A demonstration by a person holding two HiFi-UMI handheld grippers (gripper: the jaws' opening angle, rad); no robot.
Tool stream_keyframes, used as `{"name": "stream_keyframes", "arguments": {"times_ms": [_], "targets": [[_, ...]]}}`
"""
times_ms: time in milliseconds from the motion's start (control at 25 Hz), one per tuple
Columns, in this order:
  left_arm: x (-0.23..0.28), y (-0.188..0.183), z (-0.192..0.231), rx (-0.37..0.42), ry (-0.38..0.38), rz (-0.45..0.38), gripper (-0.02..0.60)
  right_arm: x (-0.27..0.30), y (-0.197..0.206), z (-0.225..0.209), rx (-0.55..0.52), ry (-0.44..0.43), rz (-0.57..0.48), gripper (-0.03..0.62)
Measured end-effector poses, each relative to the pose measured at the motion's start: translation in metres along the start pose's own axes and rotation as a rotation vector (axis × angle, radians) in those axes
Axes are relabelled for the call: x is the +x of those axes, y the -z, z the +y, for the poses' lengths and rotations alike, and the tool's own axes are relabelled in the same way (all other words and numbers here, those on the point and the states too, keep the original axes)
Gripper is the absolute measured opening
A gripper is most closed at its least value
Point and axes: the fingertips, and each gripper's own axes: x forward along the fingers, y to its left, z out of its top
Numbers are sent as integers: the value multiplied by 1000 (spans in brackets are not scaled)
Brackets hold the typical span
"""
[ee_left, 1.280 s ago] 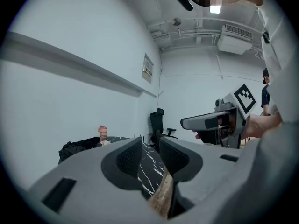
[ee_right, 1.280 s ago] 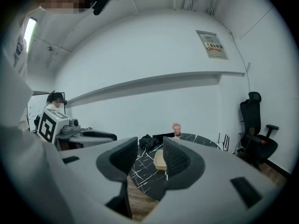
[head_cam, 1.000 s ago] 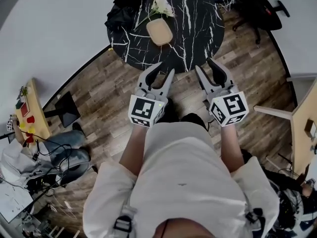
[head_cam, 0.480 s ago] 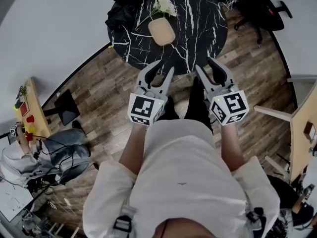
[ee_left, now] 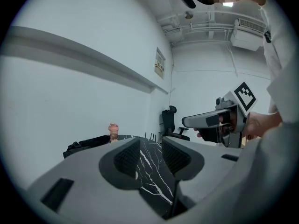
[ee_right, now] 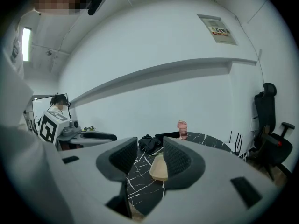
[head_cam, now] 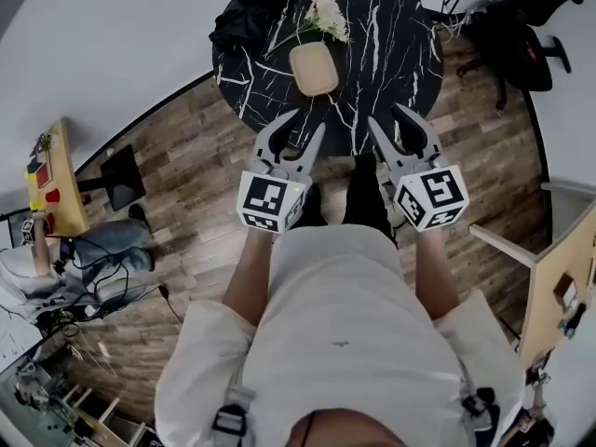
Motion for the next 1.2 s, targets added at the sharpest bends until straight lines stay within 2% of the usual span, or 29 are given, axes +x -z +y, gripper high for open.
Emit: {"name": "stream_keyframes", "arguments": {"times_ms": [400, 760, 1200], "targets": [[51, -14, 10, 6, -145, 24, 131, 42, -18, -56, -11, -141, 28, 161], [77, -25, 12, 10, -298, 41, 130, 75, -35, -80, -45, -317, 43, 160], [92, 1, -8, -24, -450, 125, 132, 94, -10, -91, -58, -498, 138, 156]]}}
